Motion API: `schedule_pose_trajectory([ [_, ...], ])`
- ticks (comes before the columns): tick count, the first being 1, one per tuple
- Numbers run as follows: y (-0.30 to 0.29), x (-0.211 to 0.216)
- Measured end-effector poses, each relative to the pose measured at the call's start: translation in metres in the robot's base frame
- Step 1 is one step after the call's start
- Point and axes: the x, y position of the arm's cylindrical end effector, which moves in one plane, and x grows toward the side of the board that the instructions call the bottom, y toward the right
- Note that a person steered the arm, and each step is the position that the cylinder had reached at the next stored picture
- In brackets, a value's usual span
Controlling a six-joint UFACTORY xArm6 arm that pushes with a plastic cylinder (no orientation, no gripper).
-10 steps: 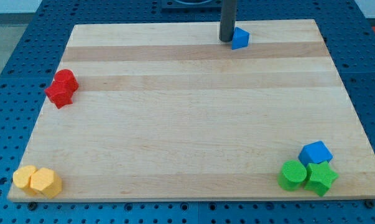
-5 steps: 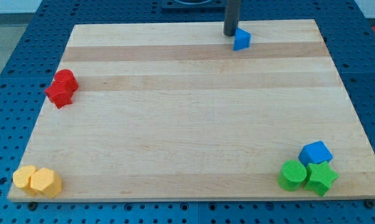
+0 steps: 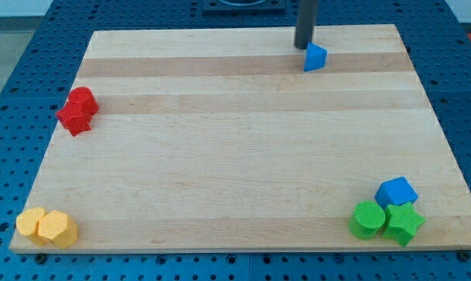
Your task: Place the triangle diagonally to the green circle
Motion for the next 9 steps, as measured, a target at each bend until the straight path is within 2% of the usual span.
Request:
schedule_pose_trajectory([
  [2, 0.002, 0.118],
  [3, 0.006, 0.126],
  [4, 0.037, 0.094],
  [5, 0.04, 0.066],
  [6, -0.024, 0.081],
  [7, -0.076, 0.151],
  [8, -0.071, 0.166],
  [9, -0.069, 0.153],
])
